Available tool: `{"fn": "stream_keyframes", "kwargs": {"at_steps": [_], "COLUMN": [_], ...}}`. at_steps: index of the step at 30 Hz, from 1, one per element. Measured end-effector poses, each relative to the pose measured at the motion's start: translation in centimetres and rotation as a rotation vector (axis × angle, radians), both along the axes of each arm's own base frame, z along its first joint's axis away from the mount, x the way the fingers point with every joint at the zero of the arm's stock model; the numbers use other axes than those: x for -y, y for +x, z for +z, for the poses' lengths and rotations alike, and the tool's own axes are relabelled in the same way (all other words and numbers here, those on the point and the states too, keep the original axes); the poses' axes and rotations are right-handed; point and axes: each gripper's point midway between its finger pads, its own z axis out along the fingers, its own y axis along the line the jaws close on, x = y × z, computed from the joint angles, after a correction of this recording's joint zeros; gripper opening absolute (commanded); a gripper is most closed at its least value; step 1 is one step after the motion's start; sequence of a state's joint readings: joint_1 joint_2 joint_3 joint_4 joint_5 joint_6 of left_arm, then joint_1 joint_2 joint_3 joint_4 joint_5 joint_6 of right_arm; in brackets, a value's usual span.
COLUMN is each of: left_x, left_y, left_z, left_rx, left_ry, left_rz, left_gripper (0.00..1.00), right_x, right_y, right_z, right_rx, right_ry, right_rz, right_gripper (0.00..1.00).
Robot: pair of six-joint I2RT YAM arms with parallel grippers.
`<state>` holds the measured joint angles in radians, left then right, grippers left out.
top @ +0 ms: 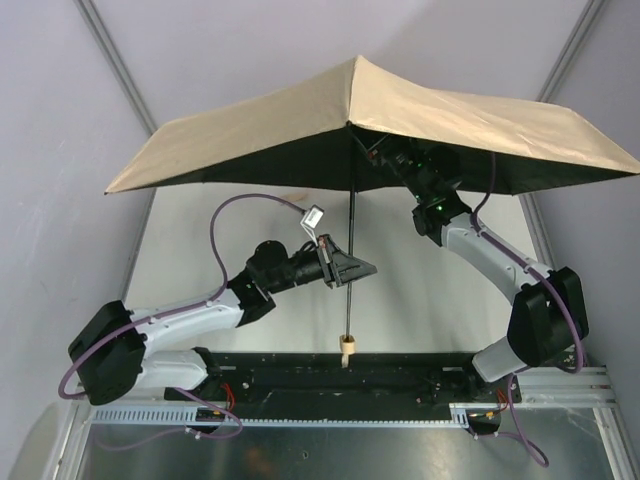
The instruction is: Put away the umbrella
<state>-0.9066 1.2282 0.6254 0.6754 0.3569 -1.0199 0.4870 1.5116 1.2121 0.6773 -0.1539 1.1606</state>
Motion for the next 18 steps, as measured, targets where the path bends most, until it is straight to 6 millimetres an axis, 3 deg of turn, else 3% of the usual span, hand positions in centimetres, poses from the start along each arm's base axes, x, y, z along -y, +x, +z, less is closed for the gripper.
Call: {"fn": "stream_keyframes", "kwargs": {"at_steps": [8, 14, 18], "left_x": [-0.9, -1.6, -1.6], "left_y": [-0.2, -0.5, -1.2], "left_z": [0.3, -0.3, -0.7], "left_rx": [0.012, -0.009, -0.008], "left_ry": [0.042, 0.110, 0.143], "left_rz": [-0.034, -0.076, -0.117], "left_gripper": [0.00, 0.00, 0.00], "right_x": [0.5, 1.0, 1.3], "right_y": [-2.0, -4.3, -5.5], "right_z": [0.0, -2.7, -2.9], "right_rx": [0.030, 0.017, 0.028], "right_ry": [-0.049, -0.073, -0.080], "right_rz": [0.072, 0.131, 0.124], "right_gripper": [0.00, 0.00, 0.00]}}
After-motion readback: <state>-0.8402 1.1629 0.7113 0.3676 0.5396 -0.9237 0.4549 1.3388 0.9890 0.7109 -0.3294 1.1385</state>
